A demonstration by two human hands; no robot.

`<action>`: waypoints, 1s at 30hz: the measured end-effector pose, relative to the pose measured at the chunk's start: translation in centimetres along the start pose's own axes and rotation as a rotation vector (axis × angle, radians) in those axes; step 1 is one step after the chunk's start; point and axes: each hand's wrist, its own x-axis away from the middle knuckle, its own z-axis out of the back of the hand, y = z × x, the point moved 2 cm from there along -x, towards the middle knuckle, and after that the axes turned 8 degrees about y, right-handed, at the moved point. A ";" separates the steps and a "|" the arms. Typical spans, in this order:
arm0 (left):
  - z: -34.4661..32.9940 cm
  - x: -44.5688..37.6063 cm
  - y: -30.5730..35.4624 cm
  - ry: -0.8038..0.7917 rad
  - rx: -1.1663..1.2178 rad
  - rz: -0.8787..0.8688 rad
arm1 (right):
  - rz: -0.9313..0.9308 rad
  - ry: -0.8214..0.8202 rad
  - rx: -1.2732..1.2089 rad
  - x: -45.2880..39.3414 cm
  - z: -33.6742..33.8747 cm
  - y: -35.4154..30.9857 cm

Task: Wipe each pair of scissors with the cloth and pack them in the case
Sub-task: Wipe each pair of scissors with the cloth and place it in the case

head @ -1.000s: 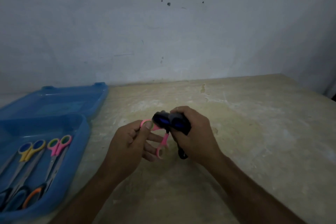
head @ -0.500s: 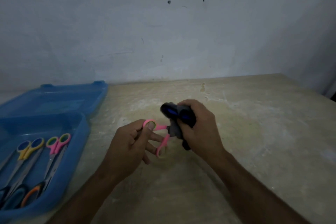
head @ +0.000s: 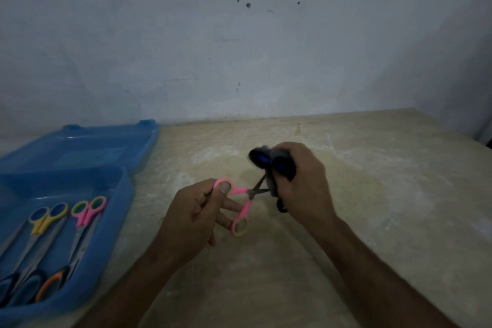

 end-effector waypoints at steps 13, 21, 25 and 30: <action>0.2 -0.6 0.0 0.209 0.484 0.184 | -0.653 -0.496 -0.396 1.3 0.3 -2.7; -0.5 -0.4 -0.1 0.175 0.526 0.220 | -0.720 -0.493 -0.495 1.5 0.1 -3.5; -0.6 -0.3 -0.3 0.148 0.552 0.244 | -0.735 -0.442 -0.503 1.5 -0.1 -3.4; 0.5 -0.6 -0.4 0.301 0.088 -0.130 | -0.801 -0.315 -0.574 1.3 -0.2 -2.8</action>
